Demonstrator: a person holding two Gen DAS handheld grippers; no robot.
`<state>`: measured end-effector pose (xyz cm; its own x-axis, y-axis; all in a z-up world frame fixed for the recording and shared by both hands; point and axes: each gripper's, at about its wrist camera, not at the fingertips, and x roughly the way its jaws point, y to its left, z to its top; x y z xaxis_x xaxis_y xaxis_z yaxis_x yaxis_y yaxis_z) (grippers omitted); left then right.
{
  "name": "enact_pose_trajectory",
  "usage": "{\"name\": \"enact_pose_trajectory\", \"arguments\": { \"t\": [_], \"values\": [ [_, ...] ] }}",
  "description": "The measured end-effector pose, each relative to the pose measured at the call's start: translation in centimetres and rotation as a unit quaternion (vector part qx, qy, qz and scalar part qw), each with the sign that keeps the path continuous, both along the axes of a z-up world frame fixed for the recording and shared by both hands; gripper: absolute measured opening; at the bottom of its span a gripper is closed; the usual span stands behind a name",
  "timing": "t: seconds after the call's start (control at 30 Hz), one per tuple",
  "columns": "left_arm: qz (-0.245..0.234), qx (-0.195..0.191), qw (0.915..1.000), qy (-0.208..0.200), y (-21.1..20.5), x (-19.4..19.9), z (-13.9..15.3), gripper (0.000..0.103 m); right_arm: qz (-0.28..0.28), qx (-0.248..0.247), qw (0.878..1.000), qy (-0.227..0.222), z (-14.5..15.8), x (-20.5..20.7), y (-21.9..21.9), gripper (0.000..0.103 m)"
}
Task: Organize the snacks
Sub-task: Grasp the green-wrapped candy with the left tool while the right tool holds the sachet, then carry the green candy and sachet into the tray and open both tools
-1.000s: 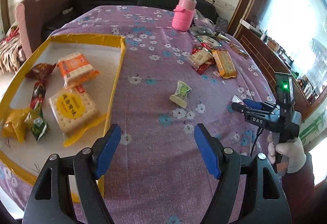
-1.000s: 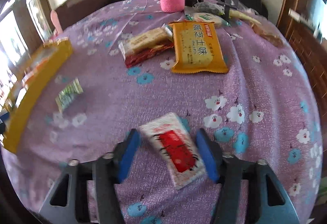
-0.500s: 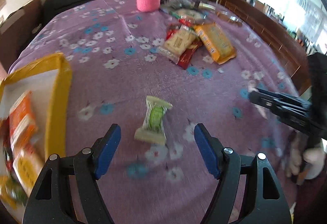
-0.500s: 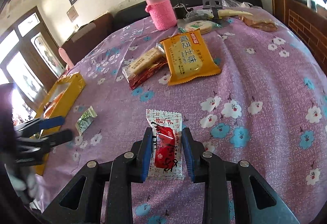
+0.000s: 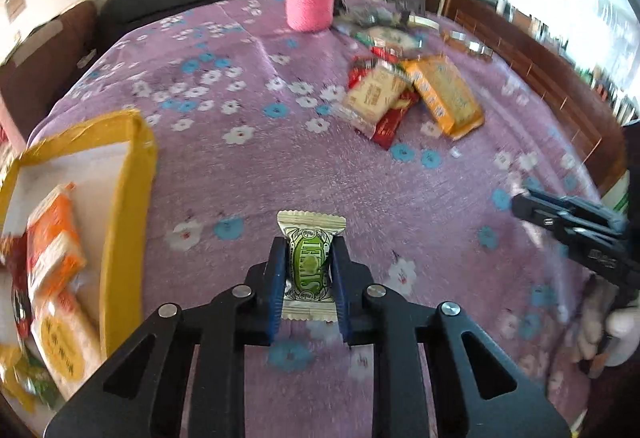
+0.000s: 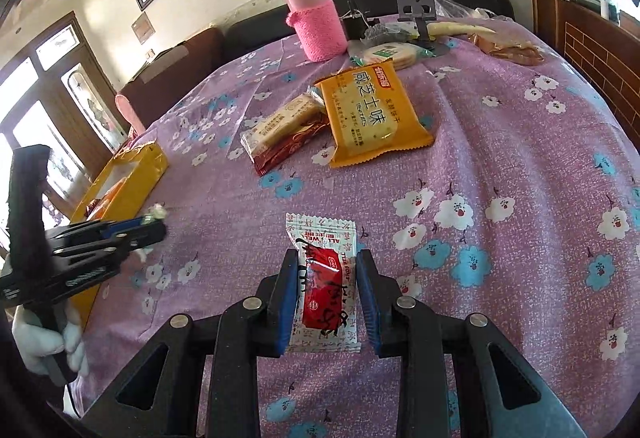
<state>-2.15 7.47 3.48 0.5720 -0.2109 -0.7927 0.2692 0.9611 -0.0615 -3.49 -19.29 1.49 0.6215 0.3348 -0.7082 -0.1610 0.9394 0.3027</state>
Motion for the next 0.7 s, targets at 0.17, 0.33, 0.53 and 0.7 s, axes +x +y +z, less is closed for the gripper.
{"name": "enact_pose_trajectory", "arguments": {
  "t": [0.17,0.33,0.53,0.7],
  "values": [
    [0.026,-0.069,0.9969,-0.027,4.3,-4.0,2.8,0.019,-0.005,0.000,1.000,-0.009,0.2,-0.4,0.1,0.030],
    [0.075,-0.095,0.9915,-0.048,10.1,-6.8,4.6,0.019,0.002,0.012,1.000,-0.008,0.7,-0.7,0.9,0.030],
    [0.150,-0.098,0.9823,-0.053,16.5,-8.7,4.1,0.019,0.048,0.044,0.998,-0.010,2.9,-1.4,5.7,0.029],
    [0.188,-0.089,0.9773,-0.038,19.4,-9.1,2.2,0.019,0.121,0.052,0.991,-0.016,5.6,-1.6,13.1,0.029]
  ]
}}
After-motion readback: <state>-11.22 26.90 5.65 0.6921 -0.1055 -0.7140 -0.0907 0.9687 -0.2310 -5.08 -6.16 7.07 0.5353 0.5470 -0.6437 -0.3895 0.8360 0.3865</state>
